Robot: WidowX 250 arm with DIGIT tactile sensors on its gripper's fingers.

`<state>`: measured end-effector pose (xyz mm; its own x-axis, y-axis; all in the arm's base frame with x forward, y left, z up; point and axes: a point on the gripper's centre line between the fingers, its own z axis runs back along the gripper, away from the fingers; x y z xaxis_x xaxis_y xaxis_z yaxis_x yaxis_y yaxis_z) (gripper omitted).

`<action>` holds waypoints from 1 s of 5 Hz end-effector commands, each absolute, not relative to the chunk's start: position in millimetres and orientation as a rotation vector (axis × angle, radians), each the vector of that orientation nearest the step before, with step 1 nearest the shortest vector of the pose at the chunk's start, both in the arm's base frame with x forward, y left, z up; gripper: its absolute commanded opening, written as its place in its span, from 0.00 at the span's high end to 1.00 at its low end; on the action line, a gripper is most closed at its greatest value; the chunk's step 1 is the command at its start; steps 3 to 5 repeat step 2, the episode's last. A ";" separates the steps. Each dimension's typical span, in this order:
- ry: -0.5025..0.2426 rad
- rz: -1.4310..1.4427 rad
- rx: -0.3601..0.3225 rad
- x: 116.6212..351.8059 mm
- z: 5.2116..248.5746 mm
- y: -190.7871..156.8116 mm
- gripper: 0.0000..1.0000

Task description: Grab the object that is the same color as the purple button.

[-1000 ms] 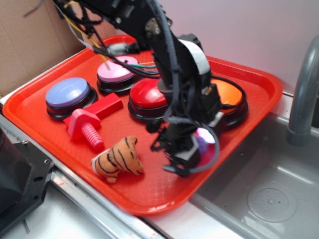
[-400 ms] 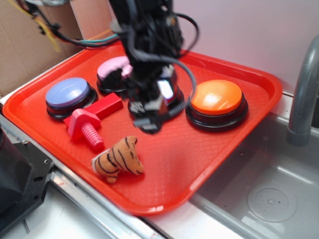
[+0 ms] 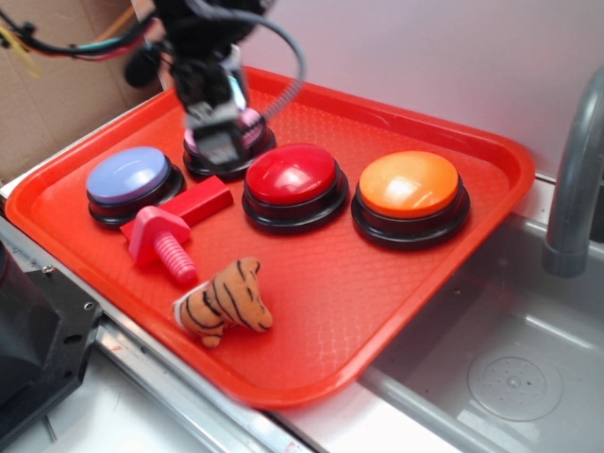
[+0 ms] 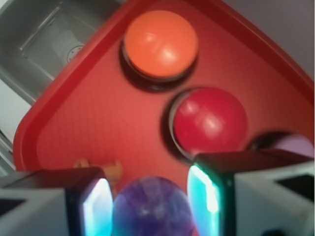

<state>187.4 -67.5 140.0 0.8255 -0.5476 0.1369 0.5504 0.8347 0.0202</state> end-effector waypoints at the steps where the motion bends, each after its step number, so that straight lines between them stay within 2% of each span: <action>1: -0.002 -0.225 0.021 158.4 163.3 -46.3 1.00; 2: 0.014 -0.140 -0.013 148.4 162.3 -36.4 1.00; 5: 0.014 -0.140 -0.013 148.4 162.3 -36.4 1.00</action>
